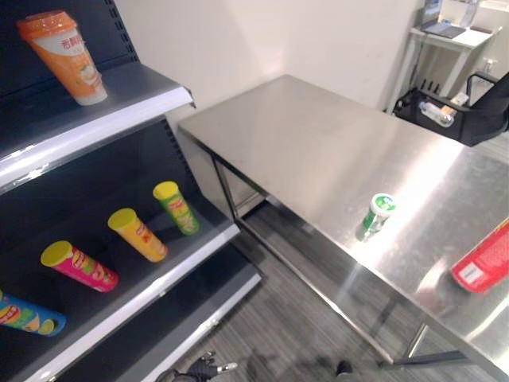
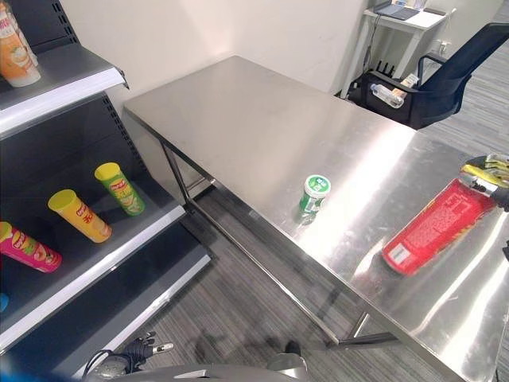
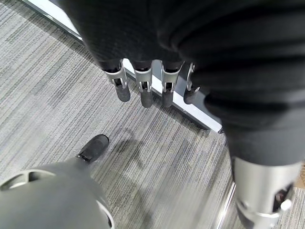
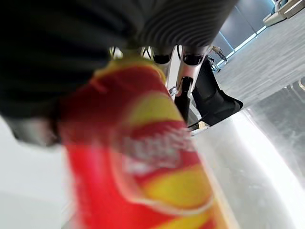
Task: Put the goods on the table back onto the shelves and tidy them up.
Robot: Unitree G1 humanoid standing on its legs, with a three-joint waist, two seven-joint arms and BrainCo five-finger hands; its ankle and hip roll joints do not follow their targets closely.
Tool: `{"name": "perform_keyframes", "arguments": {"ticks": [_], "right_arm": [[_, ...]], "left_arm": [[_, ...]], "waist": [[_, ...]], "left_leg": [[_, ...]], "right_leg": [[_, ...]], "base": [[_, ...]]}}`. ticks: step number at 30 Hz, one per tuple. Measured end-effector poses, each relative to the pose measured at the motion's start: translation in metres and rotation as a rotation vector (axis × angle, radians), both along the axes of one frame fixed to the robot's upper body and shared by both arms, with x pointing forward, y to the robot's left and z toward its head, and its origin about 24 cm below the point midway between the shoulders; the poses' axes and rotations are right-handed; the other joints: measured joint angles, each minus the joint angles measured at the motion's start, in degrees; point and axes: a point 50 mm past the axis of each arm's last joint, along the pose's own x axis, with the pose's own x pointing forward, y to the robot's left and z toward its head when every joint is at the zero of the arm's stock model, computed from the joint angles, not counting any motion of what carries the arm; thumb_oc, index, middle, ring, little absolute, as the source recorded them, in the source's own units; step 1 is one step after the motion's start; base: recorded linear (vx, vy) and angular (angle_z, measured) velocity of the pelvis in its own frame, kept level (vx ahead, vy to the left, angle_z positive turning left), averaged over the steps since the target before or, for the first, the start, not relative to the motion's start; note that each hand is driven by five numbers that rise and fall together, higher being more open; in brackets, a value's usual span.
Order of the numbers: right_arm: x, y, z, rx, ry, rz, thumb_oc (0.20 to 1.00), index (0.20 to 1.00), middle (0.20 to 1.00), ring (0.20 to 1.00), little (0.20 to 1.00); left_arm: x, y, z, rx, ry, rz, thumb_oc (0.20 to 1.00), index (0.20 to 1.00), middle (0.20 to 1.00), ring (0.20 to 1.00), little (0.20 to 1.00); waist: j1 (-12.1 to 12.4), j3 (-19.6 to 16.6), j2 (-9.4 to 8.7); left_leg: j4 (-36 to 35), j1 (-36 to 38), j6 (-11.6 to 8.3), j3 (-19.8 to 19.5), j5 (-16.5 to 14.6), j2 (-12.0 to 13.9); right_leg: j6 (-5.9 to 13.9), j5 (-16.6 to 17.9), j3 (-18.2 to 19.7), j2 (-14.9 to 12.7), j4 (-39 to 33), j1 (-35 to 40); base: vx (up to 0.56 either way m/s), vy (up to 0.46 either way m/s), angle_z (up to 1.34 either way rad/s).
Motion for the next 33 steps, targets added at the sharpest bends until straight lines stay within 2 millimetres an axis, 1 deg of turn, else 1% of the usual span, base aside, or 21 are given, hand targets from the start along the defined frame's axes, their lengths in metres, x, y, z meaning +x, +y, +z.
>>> {"name": "perform_keyframes", "arguments": {"ticks": [6,14,15,16,17,18,19,20,21,22,23,24,25,26,27,29,30,31,32,33], "right_arm": [[0.004,0.009,0.009,-0.044,-0.044,0.022,0.200,0.200,0.200,0.200,0.200],[0.010,0.020,0.036,-0.115,-0.243,0.026,0.200,0.200,0.200,0.200,0.200],[0.013,0.023,0.042,-0.125,-0.275,0.035,0.200,0.200,0.200,0.200,0.200],[0.014,0.026,0.047,-0.128,-0.303,0.045,0.200,0.200,0.200,0.200,0.200],[0.016,0.030,0.053,-0.133,-0.339,0.057,0.200,0.200,0.200,0.200,0.200],[0.016,0.032,0.057,-0.137,-0.370,0.064,0.200,0.200,0.200,0.200,0.200],[0.017,0.033,0.060,-0.140,-0.391,0.069,0.200,0.200,0.200,0.200,0.200],[0.024,0.041,0.066,-0.133,-0.431,0.099,0.200,0.200,0.200,0.200,0.200],[0.026,0.044,0.068,-0.137,-0.443,0.114,0.200,0.200,0.200,0.200,0.200],[0.026,0.045,0.070,-0.143,-0.451,0.123,0.200,0.200,0.200,0.200,0.200],[0.029,0.048,0.075,-0.151,-0.468,0.138,0.200,0.200,0.200,0.200,0.200],[0.030,0.051,0.077,-0.156,-0.473,0.146,0.200,0.200,0.200,0.200,0.200],[0.031,0.052,0.079,-0.160,-0.484,0.154,0.200,0.200,0.200,0.200,0.200],[0.032,0.054,0.083,-0.163,-0.503,0.157,0.200,0.200,0.200,0.200,0.200],[0.033,0.057,0.090,-0.180,-0.520,0.171,0.200,0.200,0.200,0.200,0.200],[0.033,0.059,0.094,-0.195,-0.532,0.180,0.200,0.200,0.200,0.200,0.200],[0.035,0.062,0.095,-0.201,-0.542,0.184,0.200,0.200,0.200,0.200,0.200],[0.038,0.065,0.094,-0.237,-0.529,0.190,0.200,0.200,0.200,0.200,0.200],[0.040,0.067,0.093,-0.243,-0.531,0.194,0.200,0.200,0.200,0.200,0.200],[0.042,0.068,0.092,-0.240,-0.527,0.198,0.200,0.200,0.200,0.200,0.200]], "left_arm": [[0.000,0.000,0.000,0.000,0.000,0.000,1.000,1.000,1.000,1.000,1.000],[-0.002,0.000,0.000,0.003,0.003,0.003,1.000,1.000,1.000,1.000,1.000],[-0.004,0.000,-0.001,0.003,0.006,0.006,1.000,1.000,1.000,1.000,1.000],[-0.004,0.000,-0.001,0.003,0.003,0.006,1.000,1.000,1.000,1.000,1.000],[-0.004,0.000,0.000,0.001,0.000,0.008,1.000,1.000,1.000,1.000,1.000],[-0.004,0.000,0.000,0.000,-0.008,0.015,1.000,1.000,1.000,1.000,1.000],[-0.003,0.001,0.000,0.001,-0.009,0.017,1.000,1.000,1.000,1.000,1.000],[-0.013,0.004,-0.001,-0.001,0.004,0.058,1.000,1.000,1.000,1.000,1.000],[-0.012,0.005,0.000,0.001,0.000,0.067,1.000,1.000,1.000,1.000,1.000],[-0.012,0.006,0.000,0.002,-0.002,0.069,1.000,1.000,1.000,1.000,1.000],[-0.012,0.006,0.000,0.001,-0.003,0.073,1.000,1.000,1.000,1.000,1.000],[-0.011,0.006,0.000,-0.001,-0.008,0.076,1.000,1.000,1.000,1.000,1.000],[-0.016,0.005,-0.001,-0.003,0.005,0.080,1.000,1.000,1.000,1.000,1.000],[-0.013,0.003,-0.001,-0.010,-0.004,0.091,1.000,1.000,1.000,1.000,1.000],[-0.019,-0.002,-0.004,-0.023,0.013,0.096,1.000,1.000,1.000,1.000,1.000],[-0.026,-0.005,-0.006,-0.028,0.031,0.105,1.000,1.000,1.000,1.000,1.000],[-0.031,-0.006,-0.007,-0.038,0.034,0.133,1.000,1.000,1.000,1.000,1.000],[-0.032,-0.005,-0.007,-0.039,0.035,0.152,1.000,1.000,1.000,1.000,1.000],[-0.032,-0.002,-0.006,-0.032,0.035,0.154,1.000,1.000,1.000,1.000,1.000],[-0.030,0.002,-0.005,-0.020,0.033,0.153,1.000,1.000,1.000,1.000,1.000]], "waist": [[0.04,-0.17,0.28],[0.70,-0.34,0.59],[0.85,-0.52,1.01],[1.10,-0.37,0.78],[1.92,-0.75,1.53],[2.44,-0.65,1.13],[2.84,-0.72,1.25],[4.48,-0.78,1.49],[5.52,-0.73,1.97],[6.28,-0.28,1.55],[7.77,0.10,2.70],[8.51,0.86,2.36],[9.77,0.98,3.19],[9.68,1.92,2.83],[10.87,1.98,3.63],[11.34,2.09,4.06],[11.33,2.36,4.01],[11.36,2.38,3.60],[11.43,2.30,2.86],[11.03,2.38,1.35]], "left_leg": [[0.00,0.03,0.01,-0.08,0.00,0.06],[0.02,0.10,0.10,-0.70,0.17,0.14],[-0.01,-0.15,0.07,-1.57,0.20,0.31],[0.02,-0.02,0.08,-1.70,0.23,0.48],[0.03,0.09,0.02,-1.82,0.32,0.51],[0.03,0.12,-0.13,-2.05,0.41,0.70],[0.04,0.16,-0.19,-2.14,0.57,0.82],[1.68,-0.91,-0.31,-3.67,0.63,1.65],[2.77,-1.39,-0.37,-4.40,0.59,2.17],[3.28,-2.16,-0.40,-5.01,0.56,2.74],[4.87,-2.94,-0.44,-6.82,0.65,3.73],[5.64,-3.65,-0.52,-7.74,0.84,4.09],[6.48,-4.49,-0.65,-8.69,0.93,4.47],[7.49,-5.43,-1.57,-10.70,1.48,4.73],[7.55,-6.28,-1.48,-11.18,2.00,4.70],[7.23,-6.35,-1.73,-11.16,1.80,4.80],[6.94,-7.12,-1.35,-10.37,1.49,4.83],[5.94,-7.12,-0.87,-8.16,1.08,5.15],[4.76,-6.63,-0.67,-5.24,0.01,5.46],[5.04,-5.84,-0.64,-2.09,-0.52,5.39]], "right_leg": [[0.00,0.00,0.00,0.02,-0.01,0.06],[0.06,-0.06,-0.59,0.12,-0.01,0.56],[0.32,-0.34,-1.31,0.16,-0.04,1.22],[0.30,-0.41,-1.49,0.25,-0.05,1.47],[0.25,-0.51,-1.59,0.48,-0.05,1.76],[0.34,-0.92,-1.83,0.70,-0.07,1.84],[0.24,-1.00,-1.99,0.94,-0.10,2.02],[-0.16,-1.50,-2.97,1.70,-0.04,2.75],[-0.45,-1.81,-3.49,2.20,-0.10,3.16],[-0.66,-2.07,-4.34,2.71,-0.05,3.32],[-1.35,-2.47,-4.86,3.88,-0.07,3.90],[-1.94,-2.81,-5.17,4.38,-0.30,3.86],[-2.21,-3.06,-5.60,5.00,-0.07,4.40],[-2.81,-3.54,-6.21,5.31,-0.40,4.79],[-3.07,-3.90,-7.12,5.88,-0.21,5.43],[-3.12,-4.16,-8.00,5.77,-0.35,5.78],[-3.25,-4.43,-8.59,6.17,0.34,6.59],[-3.56,-4.00,-10.65,5.28,0.79,7.03],[-3.42,-3.90,-11.83,4.08,1.39,6.63],[-3.45,-3.54,-13.11,2.34,1.11,6.32]], "base": [[0.00,-0.035,0.00],[0.00,-0.066,0.05],[-0.03,-0.162,0.18],[-0.03,-0.129,0.18],[-0.03,-0.098,0.10],[-0.04,-0.141,0.08],[-0.07,-0.203,0.27],[-0.08,-0.207,0.33],[-0.09,-0.162,0.45],[-0.10,-0.151,0.51],[-0.11,-0.146,0.52],[-0.08,-0.099,0.52],[-0.07,-0.067,0.57],[-0.04,-0.021,0.81],[-0.12,-0.033,0.81],[-0.11,0.003,0.52],[-0.06,0.146,0.62],[-0.11,0.217,0.63],[-0.13,0.299,0.60],[-0.12,0.272,0.36]]}}
